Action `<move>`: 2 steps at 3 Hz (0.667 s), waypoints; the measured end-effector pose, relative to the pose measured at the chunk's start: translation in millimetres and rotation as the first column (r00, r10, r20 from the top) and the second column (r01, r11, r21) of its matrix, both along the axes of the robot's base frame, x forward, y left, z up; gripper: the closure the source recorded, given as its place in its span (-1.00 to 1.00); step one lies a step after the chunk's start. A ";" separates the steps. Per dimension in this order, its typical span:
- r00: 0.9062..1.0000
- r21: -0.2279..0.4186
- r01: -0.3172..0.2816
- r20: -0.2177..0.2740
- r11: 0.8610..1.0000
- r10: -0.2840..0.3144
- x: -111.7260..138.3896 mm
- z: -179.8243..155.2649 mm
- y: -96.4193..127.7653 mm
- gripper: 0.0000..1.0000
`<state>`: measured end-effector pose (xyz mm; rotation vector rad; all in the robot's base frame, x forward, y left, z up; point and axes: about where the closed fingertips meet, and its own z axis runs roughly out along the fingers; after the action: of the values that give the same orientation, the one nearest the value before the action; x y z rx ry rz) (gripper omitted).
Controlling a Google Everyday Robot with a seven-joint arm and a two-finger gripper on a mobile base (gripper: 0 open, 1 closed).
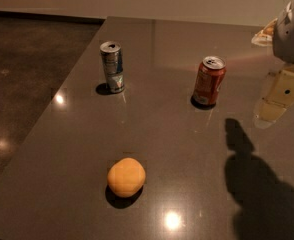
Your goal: Pick orange
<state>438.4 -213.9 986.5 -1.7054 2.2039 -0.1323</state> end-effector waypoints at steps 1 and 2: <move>1.000 0.000 0.000 0.000 1.000 0.000 0.0 0.1 0.0 -1.00; 1.000 0.034 -0.006 -0.014 0.999 0.006 1.9 1.5 2.5 -1.00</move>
Offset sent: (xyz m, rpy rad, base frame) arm 0.0048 0.0045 -0.0016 0.0845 0.0587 0.0151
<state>440.3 -211.4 987.9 -1.6997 2.1988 -0.0809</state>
